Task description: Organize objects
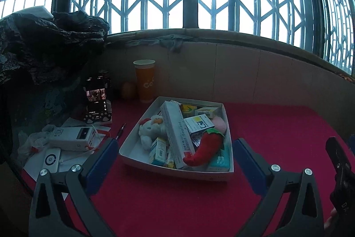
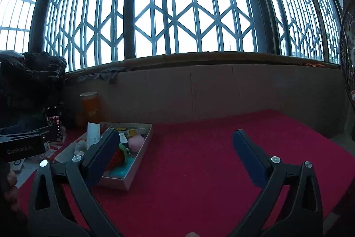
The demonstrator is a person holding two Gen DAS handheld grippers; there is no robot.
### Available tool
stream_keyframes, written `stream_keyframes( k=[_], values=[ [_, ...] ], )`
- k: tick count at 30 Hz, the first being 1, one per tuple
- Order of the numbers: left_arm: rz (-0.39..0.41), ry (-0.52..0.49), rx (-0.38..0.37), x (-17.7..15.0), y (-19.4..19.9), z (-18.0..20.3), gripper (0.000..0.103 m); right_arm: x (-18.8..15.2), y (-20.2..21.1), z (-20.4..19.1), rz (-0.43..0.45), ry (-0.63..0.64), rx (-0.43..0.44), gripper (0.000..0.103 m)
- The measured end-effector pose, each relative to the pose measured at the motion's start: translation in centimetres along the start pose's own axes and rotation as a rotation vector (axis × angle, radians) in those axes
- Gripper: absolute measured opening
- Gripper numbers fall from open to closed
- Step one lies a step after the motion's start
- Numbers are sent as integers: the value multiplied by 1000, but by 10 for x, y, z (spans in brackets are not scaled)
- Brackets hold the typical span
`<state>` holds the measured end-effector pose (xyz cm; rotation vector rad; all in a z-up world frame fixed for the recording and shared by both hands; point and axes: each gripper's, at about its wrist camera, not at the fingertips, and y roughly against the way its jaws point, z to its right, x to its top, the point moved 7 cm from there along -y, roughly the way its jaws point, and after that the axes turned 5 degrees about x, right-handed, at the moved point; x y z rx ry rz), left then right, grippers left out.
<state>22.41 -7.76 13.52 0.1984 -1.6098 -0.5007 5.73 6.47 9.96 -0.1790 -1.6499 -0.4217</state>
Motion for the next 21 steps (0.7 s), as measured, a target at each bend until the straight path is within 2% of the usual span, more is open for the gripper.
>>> stream_keyframes(
  k=[8, 21],
  values=[
    [-52, 27, 5, -7, -12, -4, 103, -10, -7, 5, -34, -3, -7, 103],
    [-64, 7, -25, -13, -15, 2, 103, -18, -12, 10, -73, -21, -11, 103]
  ],
)
